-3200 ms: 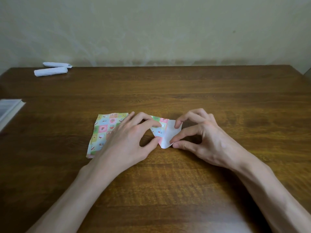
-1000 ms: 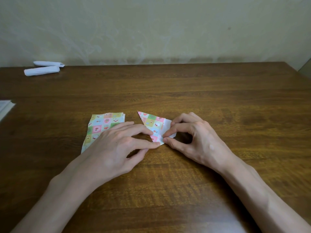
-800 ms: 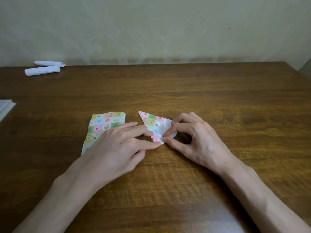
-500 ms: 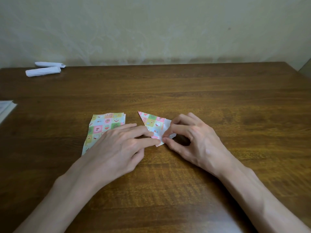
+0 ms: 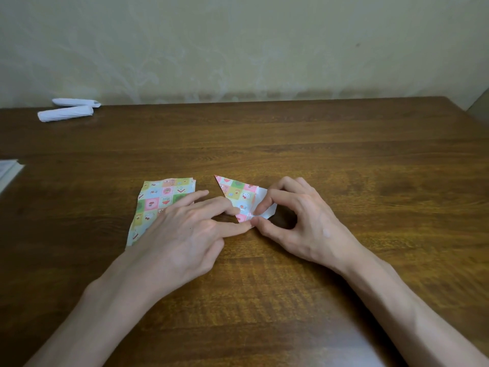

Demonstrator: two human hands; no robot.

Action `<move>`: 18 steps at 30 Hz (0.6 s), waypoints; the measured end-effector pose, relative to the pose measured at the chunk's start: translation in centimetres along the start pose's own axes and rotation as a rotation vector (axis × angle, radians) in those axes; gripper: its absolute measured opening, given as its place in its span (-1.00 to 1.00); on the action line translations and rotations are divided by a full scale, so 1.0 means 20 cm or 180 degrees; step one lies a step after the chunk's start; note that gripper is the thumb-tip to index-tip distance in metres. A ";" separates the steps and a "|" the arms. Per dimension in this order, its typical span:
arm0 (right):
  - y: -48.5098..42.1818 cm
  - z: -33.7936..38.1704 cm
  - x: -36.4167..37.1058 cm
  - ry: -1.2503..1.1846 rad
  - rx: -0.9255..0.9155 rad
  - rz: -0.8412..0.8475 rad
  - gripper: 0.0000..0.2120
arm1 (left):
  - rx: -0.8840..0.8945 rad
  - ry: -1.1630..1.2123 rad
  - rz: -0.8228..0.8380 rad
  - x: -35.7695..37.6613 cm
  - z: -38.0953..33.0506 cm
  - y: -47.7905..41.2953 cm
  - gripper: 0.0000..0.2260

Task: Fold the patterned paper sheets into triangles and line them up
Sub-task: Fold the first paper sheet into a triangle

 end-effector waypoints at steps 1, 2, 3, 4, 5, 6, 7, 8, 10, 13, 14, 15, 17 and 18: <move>0.00 0.00 0.00 -0.0033 0.0027 0.0016 -0.72 | -0.0011 -0.0015 0.0035 0.00 0.00 0.00 -0.46; 0.00 0.00 0.00 -0.0051 0.0046 0.0034 -0.73 | -0.0031 -0.0018 0.0092 0.00 0.00 0.01 -0.47; 0.00 0.00 0.00 -0.0069 0.0064 0.0053 -0.74 | -0.0065 0.0019 0.0165 0.00 0.00 0.01 -0.47; 0.00 0.00 0.00 -0.0097 0.0088 0.0074 -0.76 | -0.0117 0.0100 0.0229 -0.01 0.00 0.01 -0.48; 0.00 0.00 0.00 -0.0128 0.0121 0.0099 -0.78 | -0.0149 0.0180 0.0285 -0.01 0.00 0.02 -0.48; -0.01 0.01 0.00 -0.0150 0.0155 0.0122 -0.79 | -0.0126 0.0167 0.0260 -0.01 0.00 0.03 -0.48; -0.01 0.01 0.00 -0.0160 0.0189 0.0138 -0.80 | -0.0071 0.0079 0.0215 0.00 0.00 0.03 -0.47; -0.01 0.01 0.00 -0.0156 0.0222 0.0152 -0.79 | -0.0041 -0.0011 0.0190 0.00 0.00 0.04 -0.46; -0.02 0.01 0.00 -0.0133 0.0267 0.0171 -0.77 | -0.0022 -0.0055 0.0216 0.01 0.01 0.04 -0.45; -0.02 0.02 0.00 -0.0097 0.0306 0.0198 -0.73 | -0.0043 0.0050 0.0253 0.00 0.01 0.04 -0.46; -0.02 0.02 0.00 -0.0083 0.0317 0.0200 -0.72 | -0.0058 0.0080 0.0251 0.00 0.01 0.04 -0.46; -0.02 0.02 0.00 -0.0063 0.0334 0.0212 -0.71 | -0.0069 0.0092 0.0252 0.00 0.01 0.04 -0.45; -0.02 0.02 0.00 -0.0030 0.0355 0.0239 -0.68 | -0.0098 0.0103 0.0276 0.01 0.01 0.04 -0.44; -0.02 0.02 0.00 -0.0025 0.0354 0.0244 -0.68 | -0.0136 0.0135 0.0297 0.00 0.01 0.04 -0.44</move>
Point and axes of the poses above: each hand's wrist, its own y-axis away from the middle knuckle, its own x-axis out of the palm, z = x × y, the point moved 1 cm from there along -y, towards the middle knuckle, and after that the axes turned 5 degrees about z, right-handed, at the moved point
